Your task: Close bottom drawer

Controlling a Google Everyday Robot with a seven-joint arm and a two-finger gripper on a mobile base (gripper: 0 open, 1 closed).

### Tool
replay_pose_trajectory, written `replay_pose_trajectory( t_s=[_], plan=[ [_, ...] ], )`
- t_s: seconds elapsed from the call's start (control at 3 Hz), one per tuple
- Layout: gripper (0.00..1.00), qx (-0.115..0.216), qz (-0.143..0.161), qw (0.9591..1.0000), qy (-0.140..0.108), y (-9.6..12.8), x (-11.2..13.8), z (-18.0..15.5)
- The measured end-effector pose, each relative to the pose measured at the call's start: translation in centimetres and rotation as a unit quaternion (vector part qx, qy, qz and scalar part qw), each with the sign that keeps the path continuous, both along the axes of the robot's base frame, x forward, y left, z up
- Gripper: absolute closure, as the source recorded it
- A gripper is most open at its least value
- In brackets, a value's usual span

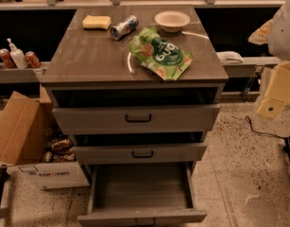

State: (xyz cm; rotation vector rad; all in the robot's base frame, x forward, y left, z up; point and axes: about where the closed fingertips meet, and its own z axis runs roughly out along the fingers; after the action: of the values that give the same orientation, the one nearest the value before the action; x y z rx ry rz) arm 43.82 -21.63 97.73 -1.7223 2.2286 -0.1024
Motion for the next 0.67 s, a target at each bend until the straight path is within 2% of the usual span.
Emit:
replay_pose_trajectory(
  t_s=[0.33, 0.67],
  plan=[
    [0.0, 0.0, 0.0, 1.0, 0.0, 0.0, 0.0, -0.02],
    [0.0, 0.011, -0.004, 0.9998, 0.014, 0.19, -0.09, -0.96]
  ],
)
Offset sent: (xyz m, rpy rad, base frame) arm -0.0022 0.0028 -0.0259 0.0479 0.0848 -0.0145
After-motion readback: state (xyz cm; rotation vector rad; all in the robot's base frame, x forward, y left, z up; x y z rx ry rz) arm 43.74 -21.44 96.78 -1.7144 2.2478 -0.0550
